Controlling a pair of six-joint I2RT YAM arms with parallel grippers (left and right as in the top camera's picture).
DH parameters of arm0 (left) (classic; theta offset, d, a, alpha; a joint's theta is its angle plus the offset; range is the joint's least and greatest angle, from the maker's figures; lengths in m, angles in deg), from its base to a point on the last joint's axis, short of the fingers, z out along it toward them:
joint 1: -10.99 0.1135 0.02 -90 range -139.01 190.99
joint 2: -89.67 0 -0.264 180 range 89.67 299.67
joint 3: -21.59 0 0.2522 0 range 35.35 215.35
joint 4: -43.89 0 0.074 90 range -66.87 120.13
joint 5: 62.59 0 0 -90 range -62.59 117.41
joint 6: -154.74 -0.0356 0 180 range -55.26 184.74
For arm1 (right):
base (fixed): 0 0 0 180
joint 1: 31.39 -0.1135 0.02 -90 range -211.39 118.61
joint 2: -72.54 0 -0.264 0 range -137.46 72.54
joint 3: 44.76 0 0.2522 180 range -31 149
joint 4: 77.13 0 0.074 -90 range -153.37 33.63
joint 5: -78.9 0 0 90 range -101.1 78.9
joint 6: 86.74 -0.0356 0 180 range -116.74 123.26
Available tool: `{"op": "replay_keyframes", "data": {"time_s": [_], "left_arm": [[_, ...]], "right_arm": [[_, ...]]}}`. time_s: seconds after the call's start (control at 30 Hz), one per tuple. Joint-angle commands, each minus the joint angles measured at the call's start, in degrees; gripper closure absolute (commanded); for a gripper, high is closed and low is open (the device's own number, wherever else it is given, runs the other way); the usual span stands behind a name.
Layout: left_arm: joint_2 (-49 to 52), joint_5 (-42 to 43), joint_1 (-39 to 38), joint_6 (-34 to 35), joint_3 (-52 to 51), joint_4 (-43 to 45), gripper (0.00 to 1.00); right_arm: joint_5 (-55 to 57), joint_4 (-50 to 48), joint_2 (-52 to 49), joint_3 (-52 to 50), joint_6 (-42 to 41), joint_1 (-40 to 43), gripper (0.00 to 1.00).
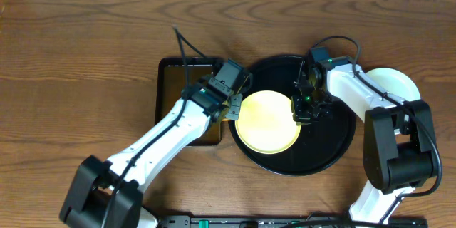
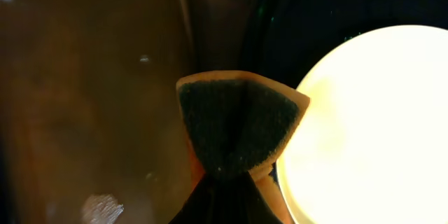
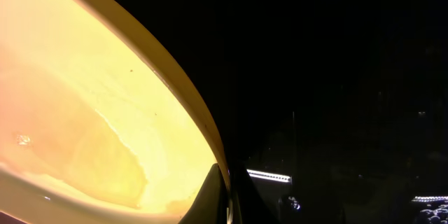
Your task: Clean dirty plates on tray and stack at the side
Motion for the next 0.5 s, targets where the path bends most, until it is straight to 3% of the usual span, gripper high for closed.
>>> {"op": "replay_keyframes", "data": {"time_s": [0.0,0.23,0.47], "left_arm": [[-2.73,-1.95,2.45,-0.37,0.98,-3.02,0.93],[-2.43,-1.92,8.79,-0.35,0.20,-4.66,0.92],[-2.34,-1.90,10.75,-0.35,-0.17,-4.74,0.92]], "right_arm": [[1.99,0.20,0.28,-0.28,-0.61,0.15,0.99],[1.97,-0.46,0.26,-0.96,-0.61,0.15,0.87],[-0.68,-5.84,0.20,-5.60,-0.61,0.13,0.92]]}}
